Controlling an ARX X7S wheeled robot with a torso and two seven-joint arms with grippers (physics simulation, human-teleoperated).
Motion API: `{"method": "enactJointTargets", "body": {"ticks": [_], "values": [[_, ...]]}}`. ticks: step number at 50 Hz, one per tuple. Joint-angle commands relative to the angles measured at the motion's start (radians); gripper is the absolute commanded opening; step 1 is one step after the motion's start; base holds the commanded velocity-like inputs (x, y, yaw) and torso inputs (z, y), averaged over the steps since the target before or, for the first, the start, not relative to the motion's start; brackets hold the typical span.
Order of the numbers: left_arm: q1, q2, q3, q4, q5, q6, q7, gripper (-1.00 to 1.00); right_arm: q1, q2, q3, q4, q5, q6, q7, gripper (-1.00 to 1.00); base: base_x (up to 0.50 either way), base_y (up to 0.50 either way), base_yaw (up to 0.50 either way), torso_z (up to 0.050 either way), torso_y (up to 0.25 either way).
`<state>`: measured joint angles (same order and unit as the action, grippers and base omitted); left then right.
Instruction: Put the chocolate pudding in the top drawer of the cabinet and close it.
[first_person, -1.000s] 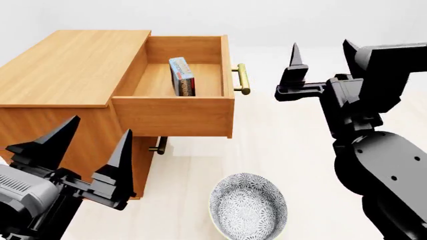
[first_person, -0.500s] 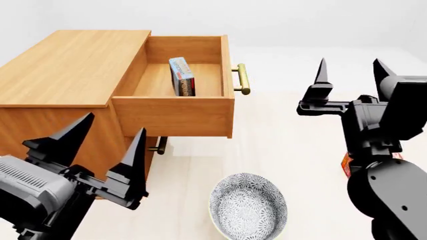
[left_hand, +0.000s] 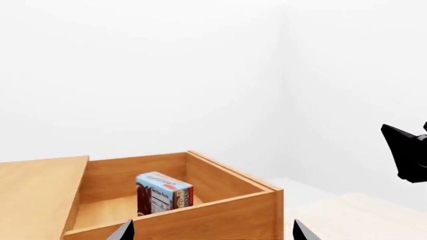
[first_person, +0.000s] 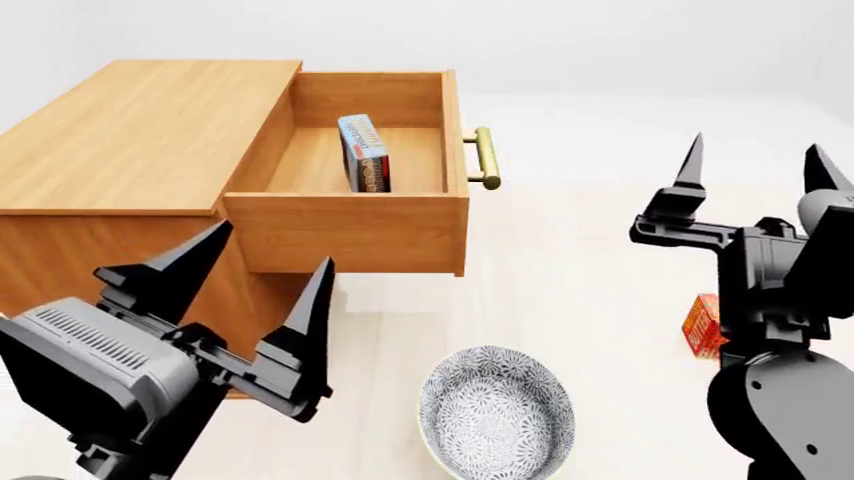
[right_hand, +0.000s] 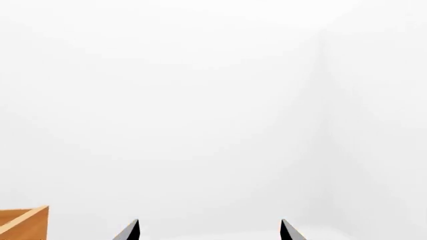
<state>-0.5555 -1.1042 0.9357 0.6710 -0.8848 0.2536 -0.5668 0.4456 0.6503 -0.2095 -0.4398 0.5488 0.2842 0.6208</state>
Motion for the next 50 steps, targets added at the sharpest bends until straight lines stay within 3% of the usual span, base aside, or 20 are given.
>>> {"method": "enactJointTargets", "body": {"ticks": [1,14,29,36,50], "values": [[-0.010,0.014,0.006,0.007,0.003,-0.023,0.006,1.00,-0.074,-0.015,0.030,0.041,0.060,-0.116,-0.087,1.00,0.00,0.00,0.00,0.000,0.000],[-0.013,0.024,0.011,0.010,0.011,-0.038,0.006,1.00,-0.340,0.157,0.335,-0.093,0.406,-0.185,-0.160,1.00,0.00,0.00,0.00,0.000,0.000],[-0.056,0.052,0.013,0.017,-0.030,-0.084,0.026,1.00,-0.469,0.145,0.460,-0.123,0.411,-0.247,-0.146,1.00,0.00,0.00,0.00,0.000,0.000],[-0.148,0.109,0.016,0.026,-0.091,-0.169,0.050,1.00,-0.472,0.131,0.453,-0.119,0.391,-0.254,-0.142,1.00,0.00,0.00,0.00,0.000,0.000],[-0.320,0.313,0.076,-0.042,-0.162,-0.359,0.080,1.00,-0.469,0.115,0.437,-0.104,0.369,-0.258,-0.149,1.00,0.00,0.00,0.00,0.000,0.000]]}}
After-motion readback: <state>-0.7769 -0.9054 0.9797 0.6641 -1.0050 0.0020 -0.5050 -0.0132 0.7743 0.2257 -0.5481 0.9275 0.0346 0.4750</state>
